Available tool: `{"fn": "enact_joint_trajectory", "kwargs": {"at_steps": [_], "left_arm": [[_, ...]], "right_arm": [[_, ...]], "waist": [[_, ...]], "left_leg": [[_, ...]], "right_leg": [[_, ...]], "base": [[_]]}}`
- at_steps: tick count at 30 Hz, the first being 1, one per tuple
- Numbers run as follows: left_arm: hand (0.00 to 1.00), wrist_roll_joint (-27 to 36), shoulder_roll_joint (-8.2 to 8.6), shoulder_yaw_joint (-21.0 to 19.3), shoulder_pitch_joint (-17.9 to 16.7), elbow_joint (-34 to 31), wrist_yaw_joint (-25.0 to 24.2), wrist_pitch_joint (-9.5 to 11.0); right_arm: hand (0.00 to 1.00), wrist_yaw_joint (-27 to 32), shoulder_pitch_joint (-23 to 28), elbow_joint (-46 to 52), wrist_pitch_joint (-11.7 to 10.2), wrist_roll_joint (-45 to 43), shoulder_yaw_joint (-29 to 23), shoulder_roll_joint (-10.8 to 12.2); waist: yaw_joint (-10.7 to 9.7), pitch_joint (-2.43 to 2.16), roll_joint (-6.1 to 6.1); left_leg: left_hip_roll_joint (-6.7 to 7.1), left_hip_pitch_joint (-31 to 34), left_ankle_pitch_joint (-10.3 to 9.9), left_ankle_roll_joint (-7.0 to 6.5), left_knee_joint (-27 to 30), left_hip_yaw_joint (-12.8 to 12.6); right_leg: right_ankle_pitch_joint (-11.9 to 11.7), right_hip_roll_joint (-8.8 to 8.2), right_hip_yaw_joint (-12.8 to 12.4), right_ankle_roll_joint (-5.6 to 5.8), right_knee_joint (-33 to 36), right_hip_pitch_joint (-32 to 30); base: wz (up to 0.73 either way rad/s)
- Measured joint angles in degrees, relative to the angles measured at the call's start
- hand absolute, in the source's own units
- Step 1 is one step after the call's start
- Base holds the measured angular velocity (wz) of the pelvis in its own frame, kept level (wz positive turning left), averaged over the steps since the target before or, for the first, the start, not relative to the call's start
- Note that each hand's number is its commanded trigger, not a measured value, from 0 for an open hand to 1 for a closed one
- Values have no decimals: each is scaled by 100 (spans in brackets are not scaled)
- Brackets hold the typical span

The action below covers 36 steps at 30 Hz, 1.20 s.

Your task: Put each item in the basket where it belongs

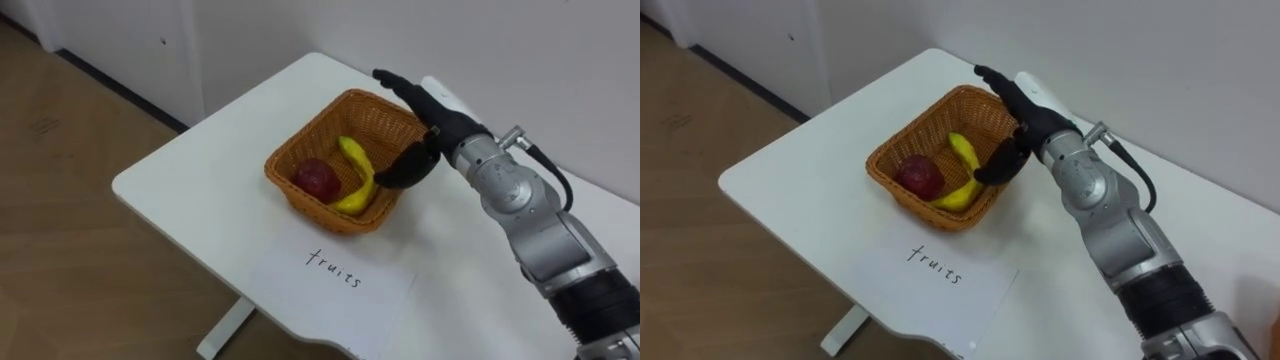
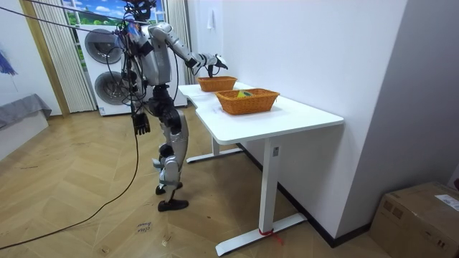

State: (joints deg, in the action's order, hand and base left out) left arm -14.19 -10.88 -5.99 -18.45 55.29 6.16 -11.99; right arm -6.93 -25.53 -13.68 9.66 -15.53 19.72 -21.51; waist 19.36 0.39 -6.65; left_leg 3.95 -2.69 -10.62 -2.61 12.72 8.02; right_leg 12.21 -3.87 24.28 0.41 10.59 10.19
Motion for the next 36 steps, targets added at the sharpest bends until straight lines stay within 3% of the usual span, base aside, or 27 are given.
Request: {"fn": "enact_joint_trajectory", "kwargs": {"at_steps": [7,15,19,24,29,36], "left_arm": [[0,12,1,-1,53,-22,-2,83],[0,24,1,-7,90,-28,70,178],[0,17,29,-2,148,0,78,261],[0,15,29,16,106,-19,-70,276],[0,15,25,47,113,-143,-103,327],[0,23,19,59,130,-195,-380,509]], "right_arm": [[0,312,-37,-135,-43,363,-104,-1],[0,584,-39,402,-185,652,-757,-10],[0,822,-40,612,-328,748,-1233,-43],[0,1058,-41,868,-414,923,-1676,-122],[0,1390,-40,947,-511,1150,-1765,-315],[0,1690,-35,1100,-601,1233,-2115,-367]], "waist": [[-66,29,-63],[-456,-9,-123],[-681,28,-42],[-984,-42,103],[-1284,-47,104],[-1438,-48,103]], "left_leg": [[-9,12,1,3,0,-39],[-18,-4,1,1,-3,-120],[-25,-29,-6,-8,12,-172],[-36,-91,-8,-12,-14,-258],[-66,-89,-8,-7,-13,-340],[-134,-133,-40,-11,5,-558]], "right_leg": [[0,3,-39,0,-5,-25],[0,2,-85,0,-1,-12],[-1,6,-248,-2,9,-26],[-2,13,-378,-3,23,-19],[-9,30,-420,-14,23,-34],[-24,63,-630,-34,102,-110]], "base": [[-2],[-1],[-10],[-10],[-6],[-16]]}}
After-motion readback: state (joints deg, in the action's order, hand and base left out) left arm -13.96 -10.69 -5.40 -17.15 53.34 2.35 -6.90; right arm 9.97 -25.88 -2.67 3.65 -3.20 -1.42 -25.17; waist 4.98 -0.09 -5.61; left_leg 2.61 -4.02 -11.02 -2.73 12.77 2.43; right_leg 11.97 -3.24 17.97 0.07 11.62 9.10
